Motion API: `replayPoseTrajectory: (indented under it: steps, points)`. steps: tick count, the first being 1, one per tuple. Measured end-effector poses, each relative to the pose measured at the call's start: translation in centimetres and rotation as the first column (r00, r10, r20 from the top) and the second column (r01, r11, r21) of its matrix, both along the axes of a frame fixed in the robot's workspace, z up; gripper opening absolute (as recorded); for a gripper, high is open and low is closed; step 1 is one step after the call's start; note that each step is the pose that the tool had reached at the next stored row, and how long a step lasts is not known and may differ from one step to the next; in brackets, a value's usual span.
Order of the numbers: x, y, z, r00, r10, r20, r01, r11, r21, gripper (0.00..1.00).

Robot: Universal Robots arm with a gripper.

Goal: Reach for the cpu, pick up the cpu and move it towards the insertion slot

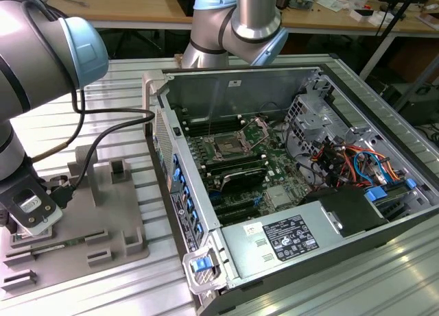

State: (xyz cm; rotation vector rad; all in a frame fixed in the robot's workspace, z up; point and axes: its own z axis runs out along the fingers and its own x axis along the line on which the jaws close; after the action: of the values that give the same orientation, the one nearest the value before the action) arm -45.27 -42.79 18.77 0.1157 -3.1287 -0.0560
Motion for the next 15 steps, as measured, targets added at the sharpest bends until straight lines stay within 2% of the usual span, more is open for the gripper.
replayPoseTrajectory:
  steps: [11, 15]
  points:
    - [0.11, 0.0, 0.0, 1.0, 0.0, -0.0001, 0.0, 1.0, 0.0, 0.55]
    - [0.13, 0.0, 0.0, 0.9999, -0.017, 0.0, 0.017, 0.9999, 0.0, 0.55]
